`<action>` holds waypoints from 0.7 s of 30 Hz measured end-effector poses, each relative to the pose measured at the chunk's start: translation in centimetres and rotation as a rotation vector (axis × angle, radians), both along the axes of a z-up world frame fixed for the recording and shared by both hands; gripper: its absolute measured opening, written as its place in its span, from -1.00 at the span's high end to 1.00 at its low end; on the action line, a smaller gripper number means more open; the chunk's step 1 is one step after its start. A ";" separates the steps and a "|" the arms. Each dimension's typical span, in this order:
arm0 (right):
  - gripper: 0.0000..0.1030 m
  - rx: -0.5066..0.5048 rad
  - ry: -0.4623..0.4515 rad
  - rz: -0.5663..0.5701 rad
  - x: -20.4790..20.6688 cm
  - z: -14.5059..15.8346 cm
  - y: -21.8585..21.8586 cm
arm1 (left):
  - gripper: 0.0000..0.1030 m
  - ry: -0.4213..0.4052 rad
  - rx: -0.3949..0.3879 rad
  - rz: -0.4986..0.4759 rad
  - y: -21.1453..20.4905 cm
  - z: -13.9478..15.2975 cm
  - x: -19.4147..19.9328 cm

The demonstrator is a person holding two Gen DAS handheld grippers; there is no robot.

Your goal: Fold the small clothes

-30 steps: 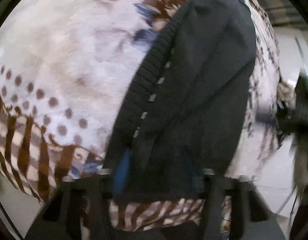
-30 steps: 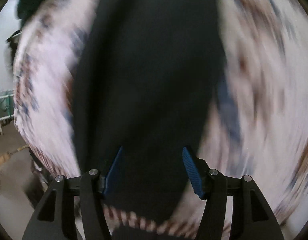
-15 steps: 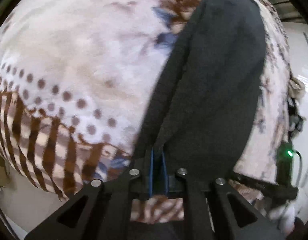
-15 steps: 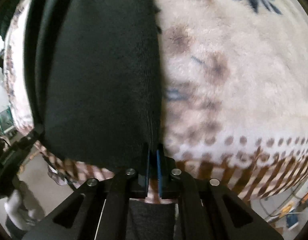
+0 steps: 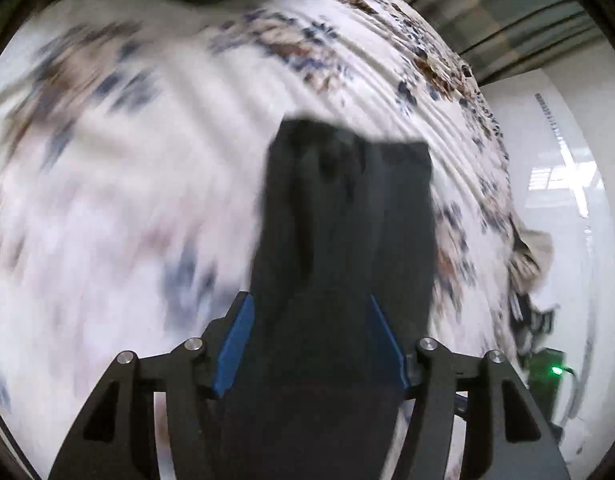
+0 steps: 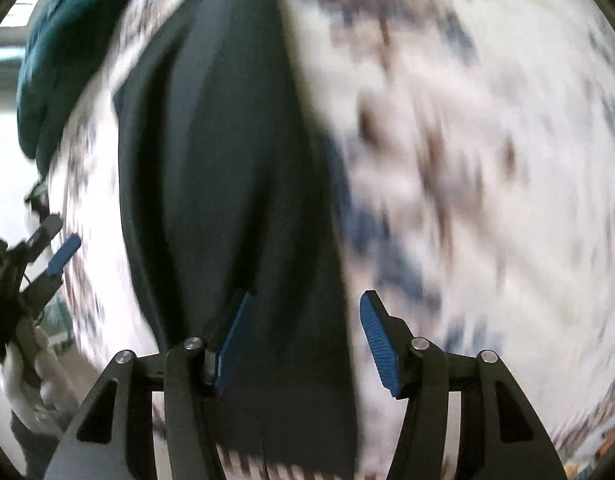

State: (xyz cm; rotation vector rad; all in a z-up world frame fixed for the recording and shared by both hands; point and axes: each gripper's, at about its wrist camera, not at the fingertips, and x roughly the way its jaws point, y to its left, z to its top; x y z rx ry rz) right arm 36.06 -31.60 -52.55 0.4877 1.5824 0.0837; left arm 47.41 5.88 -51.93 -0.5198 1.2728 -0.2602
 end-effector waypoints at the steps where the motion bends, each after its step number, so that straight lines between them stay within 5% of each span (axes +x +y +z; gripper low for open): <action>1: -0.13 -0.009 -0.018 -0.015 1.9 0.1 -0.4 | -0.09 0.004 0.007 -0.015 -0.3 -0.8 2.1; 5: -0.13 -0.024 -0.092 -0.061 11.2 -0.3 -1.9 | 0.00 0.021 0.082 -0.086 -2.6 -4.5 8.8; 6: -0.13 -0.033 -0.109 -0.057 12.7 -0.6 -1.6 | 0.72 0.006 0.083 -0.106 -2.8 -4.7 9.4; 7: -0.13 -0.037 -0.123 -0.054 14.7 -0.9 -1.8 | 0.94 -0.002 0.089 -0.129 -2.8 -4.7 9.6; 13: -0.07 -0.036 -0.115 -0.062 20.7 -4.0 -1.0 | 0.95 -0.084 0.044 -0.150 -0.9 -2.5 10.4; 14: 0.27 -0.033 -0.127 -0.086 21.1 -4.0 -1.5 | 0.95 -0.079 0.029 -0.145 -0.8 -2.6 11.1; 21: 0.77 -0.077 -0.155 -0.087 20.6 -3.3 -3.1 | 1.00 0.004 0.087 -0.125 -0.2 -6.9 15.3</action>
